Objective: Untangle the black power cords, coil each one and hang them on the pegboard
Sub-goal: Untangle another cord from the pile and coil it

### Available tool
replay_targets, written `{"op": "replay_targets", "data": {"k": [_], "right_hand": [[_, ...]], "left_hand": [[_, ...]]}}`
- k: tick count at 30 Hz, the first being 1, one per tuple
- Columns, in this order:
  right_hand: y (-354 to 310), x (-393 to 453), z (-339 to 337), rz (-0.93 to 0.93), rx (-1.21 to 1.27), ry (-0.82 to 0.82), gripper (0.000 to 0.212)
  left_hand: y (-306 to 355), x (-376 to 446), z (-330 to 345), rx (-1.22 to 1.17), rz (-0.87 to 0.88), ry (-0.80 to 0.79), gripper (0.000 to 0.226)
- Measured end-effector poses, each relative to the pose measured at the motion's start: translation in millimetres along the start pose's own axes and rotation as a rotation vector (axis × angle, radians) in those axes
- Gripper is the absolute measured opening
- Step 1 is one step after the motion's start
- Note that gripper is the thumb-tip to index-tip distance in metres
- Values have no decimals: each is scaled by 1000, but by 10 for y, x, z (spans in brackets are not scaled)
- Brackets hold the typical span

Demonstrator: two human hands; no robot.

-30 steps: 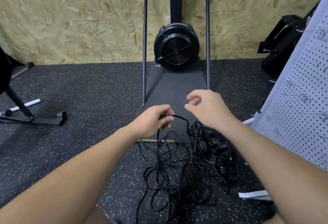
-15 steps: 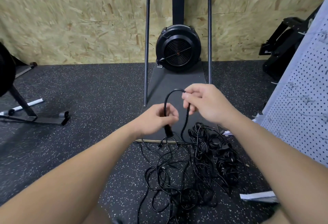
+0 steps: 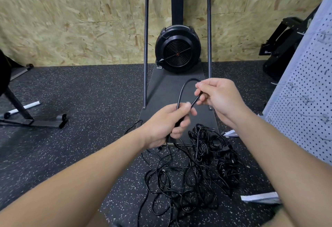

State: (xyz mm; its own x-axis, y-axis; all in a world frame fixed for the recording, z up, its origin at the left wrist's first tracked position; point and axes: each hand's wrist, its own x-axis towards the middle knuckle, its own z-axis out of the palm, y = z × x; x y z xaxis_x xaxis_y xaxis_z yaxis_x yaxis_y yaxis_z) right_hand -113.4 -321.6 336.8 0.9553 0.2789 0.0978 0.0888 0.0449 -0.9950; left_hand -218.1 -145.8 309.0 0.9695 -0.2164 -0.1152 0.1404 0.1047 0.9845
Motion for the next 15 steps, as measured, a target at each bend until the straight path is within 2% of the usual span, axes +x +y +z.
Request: {"op": "replay_targets", "data": {"k": [3,7,12,15], "right_hand": [[16,22,-6,26,6,23,17],[19,-36,68,70,63,-91,24],[301,-159,193,208,-239,-311,24],[485,-257,222,275,-499,-580,32]], "left_hand": [[35,18,-6,-105,-29,11,54],[40,22,-13,-102,-29,118,36],[71,66,-149,-184,13,202,33],[115,113,-258,-313,54,236,32]]}}
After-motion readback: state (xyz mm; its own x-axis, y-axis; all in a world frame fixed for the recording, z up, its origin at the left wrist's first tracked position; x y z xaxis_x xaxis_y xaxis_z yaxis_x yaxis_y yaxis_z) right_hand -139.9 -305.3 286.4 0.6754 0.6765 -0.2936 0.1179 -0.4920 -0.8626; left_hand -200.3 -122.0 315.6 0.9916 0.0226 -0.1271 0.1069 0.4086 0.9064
